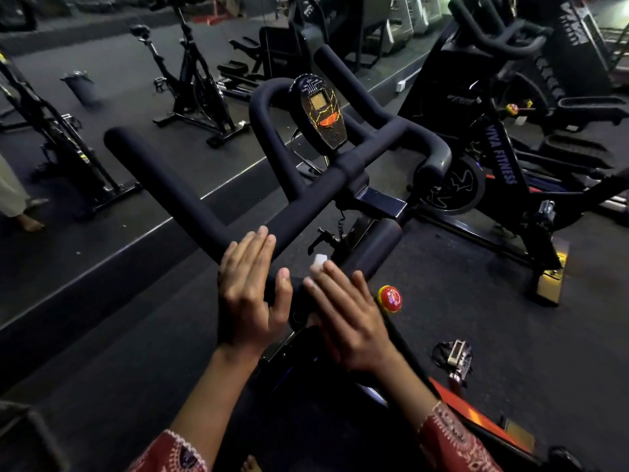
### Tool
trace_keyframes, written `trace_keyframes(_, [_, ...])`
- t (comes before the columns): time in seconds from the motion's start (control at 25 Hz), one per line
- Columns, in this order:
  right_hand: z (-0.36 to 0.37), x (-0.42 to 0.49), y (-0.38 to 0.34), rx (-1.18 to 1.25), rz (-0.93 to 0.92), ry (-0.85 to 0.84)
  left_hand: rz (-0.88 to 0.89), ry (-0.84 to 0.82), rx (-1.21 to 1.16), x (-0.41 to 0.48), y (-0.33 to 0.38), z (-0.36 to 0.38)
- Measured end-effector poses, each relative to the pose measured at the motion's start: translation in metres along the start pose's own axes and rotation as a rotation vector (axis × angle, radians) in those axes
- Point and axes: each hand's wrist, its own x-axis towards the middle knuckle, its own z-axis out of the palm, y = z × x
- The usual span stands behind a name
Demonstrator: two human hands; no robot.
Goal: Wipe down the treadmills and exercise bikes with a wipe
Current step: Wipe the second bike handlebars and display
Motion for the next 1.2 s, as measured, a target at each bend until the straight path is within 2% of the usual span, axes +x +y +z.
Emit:
trace_keyframes(0.04, [-0.004,0.000,0.017,-0.034,-0.035,-0.025,-0.002,0.001,-0.005,0.000,0.000,0.000])
trace_keyframes(0.08, [-0.005,0.003,0.033,-0.018,0.069,0.010,-0.002,0.002,-0.010,0.000,-0.001,0.000])
trace_keyframes(0.16, [-0.007,0.012,0.043,0.121,0.518,0.190,0.002,0.005,-0.013,0.000,-0.001,0.000])
trace_keyframes(0.2, [-0.005,0.014,0.034,0.186,0.665,0.251,0.006,0.008,-0.011,0.000,-0.001,0.000])
trace_keyframes(0.24, [-0.002,0.013,0.019,0.229,0.693,0.249,0.006,0.009,-0.011,0.000,-0.001,0.000])
trace_keyframes(0.28, [0.003,0.005,0.004,0.259,0.627,0.208,0.005,0.010,-0.013,0.000,-0.001,0.000])
trace_keyframes(0.32, [0.005,-0.005,-0.009,0.256,0.486,0.144,0.007,0.010,-0.016,0.000,-0.001,0.000])
trace_keyframes(0.4, [-0.002,-0.012,0.001,0.146,0.247,0.056,0.009,0.010,-0.015,-0.001,-0.001,0.000])
trace_keyframes(0.44, [-0.007,-0.006,0.019,0.098,0.244,0.051,0.007,0.009,-0.012,-0.001,-0.001,0.000])
trace_keyframes(0.56, [-0.016,0.031,0.051,0.047,0.546,0.154,0.000,0.002,-0.027,-0.001,-0.001,-0.001])
trace_keyframes(0.64, [-0.013,0.042,0.032,-0.007,0.491,0.103,-0.003,-0.003,-0.030,-0.001,-0.001,-0.001])
trace_keyframes(0.72, [-0.008,0.032,0.001,-0.078,0.278,-0.015,0.004,-0.013,-0.027,0.000,-0.002,-0.002])
trace_keyframes(0.8, [-0.012,0.025,0.002,-0.127,0.090,-0.075,0.013,-0.016,-0.020,0.000,-0.002,-0.002])
trace_keyframes(0.88, [-0.017,0.025,0.027,-0.151,0.147,-0.061,0.010,-0.015,-0.020,0.000,-0.002,-0.002])
trace_keyframes(0.96, [-0.023,0.024,0.043,-0.103,0.346,0.031,0.015,-0.011,-0.025,0.000,-0.003,-0.002])
trace_keyframes(1.04, [-0.016,0.025,0.022,-0.065,0.453,0.083,0.016,-0.015,-0.020,0.000,-0.003,-0.002])
trace_keyframes(1.12, [0.000,0.024,-0.014,-0.096,0.401,0.052,0.017,-0.020,-0.018,0.000,-0.003,-0.002])
trace_keyframes(1.2, [0.006,0.025,-0.034,-0.155,0.269,-0.009,0.017,-0.032,-0.032,0.000,-0.004,-0.004])
